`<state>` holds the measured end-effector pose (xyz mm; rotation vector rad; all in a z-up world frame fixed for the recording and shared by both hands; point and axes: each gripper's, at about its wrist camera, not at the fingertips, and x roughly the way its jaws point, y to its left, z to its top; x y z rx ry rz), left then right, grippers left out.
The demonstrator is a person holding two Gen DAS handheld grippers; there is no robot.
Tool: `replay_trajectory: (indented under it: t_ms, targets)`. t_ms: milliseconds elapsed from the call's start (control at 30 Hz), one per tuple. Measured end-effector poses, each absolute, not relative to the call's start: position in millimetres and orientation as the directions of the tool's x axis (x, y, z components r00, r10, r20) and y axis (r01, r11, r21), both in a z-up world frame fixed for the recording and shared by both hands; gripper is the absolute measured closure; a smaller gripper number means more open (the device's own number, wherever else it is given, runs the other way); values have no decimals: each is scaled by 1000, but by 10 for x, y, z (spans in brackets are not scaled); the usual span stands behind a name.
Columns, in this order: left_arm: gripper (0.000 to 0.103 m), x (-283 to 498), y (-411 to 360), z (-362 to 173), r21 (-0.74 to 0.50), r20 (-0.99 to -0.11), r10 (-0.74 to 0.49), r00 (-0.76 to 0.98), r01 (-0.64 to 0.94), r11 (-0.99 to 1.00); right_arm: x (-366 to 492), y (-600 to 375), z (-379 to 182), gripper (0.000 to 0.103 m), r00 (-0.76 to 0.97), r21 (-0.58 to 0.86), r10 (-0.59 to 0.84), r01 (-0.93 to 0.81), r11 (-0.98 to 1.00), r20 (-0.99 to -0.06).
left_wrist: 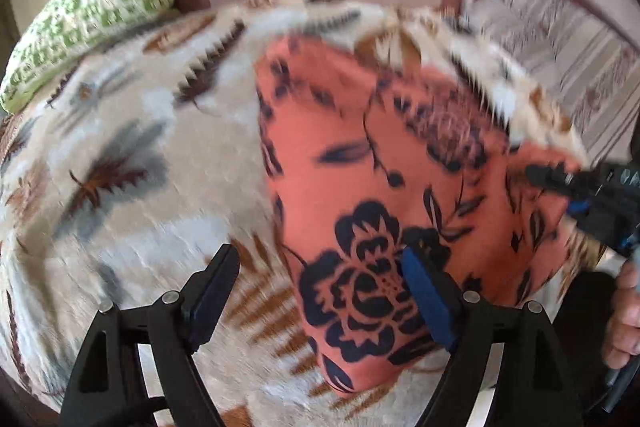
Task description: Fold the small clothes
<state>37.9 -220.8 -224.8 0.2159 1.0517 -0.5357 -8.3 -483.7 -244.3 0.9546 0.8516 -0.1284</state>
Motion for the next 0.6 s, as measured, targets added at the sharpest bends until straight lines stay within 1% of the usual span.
replay_trajectory:
  t_ms: [100, 167, 233, 300, 367, 500, 533, 600]
  targets:
    - [21, 268, -2167, -2231, -111, -855, -358, 376, 541, 833, -190, -4712, -2328, 91, 657, 572, 179, 451, 685, -732]
    - [21, 223, -2152, -2246, -110, -851, -365, 378, 551, 827, -319, -4696, -2278, 92, 660, 553, 157, 449, 702, -734]
    - [20, 212, -2134, -2331, -130, -856, -372, 358, 547, 827, -431, -4758, -2411, 92, 635, 567, 181, 481, 669, -751]
    - [20, 237, -2130, -2416, -167, -859, -389, 334, 535, 828, -503, -4841, -2635, 89, 589, 575, 218, 529, 624, -778]
    - [20, 236, -2123, -2386, -164, -858, -389, 334, 539, 826, -576, -4871, -2674, 88, 611, 606, 232, 521, 601, -757]
    - [20, 222, -2111, -2275, -142, -848, -393, 355, 561, 815, -599, -4822, -2290, 86, 600, 530, 172, 491, 691, -781]
    - [20, 212, -2130, -2286, -123, -851, -381, 362, 568, 814, -604, -4830, -2170, 86, 615, 517, 146, 485, 706, -775]
    - [20, 218, -2135, -2318, -127, -852, -379, 362, 559, 819, -574, -4784, -1896, 86, 668, 477, 69, 450, 755, -741]
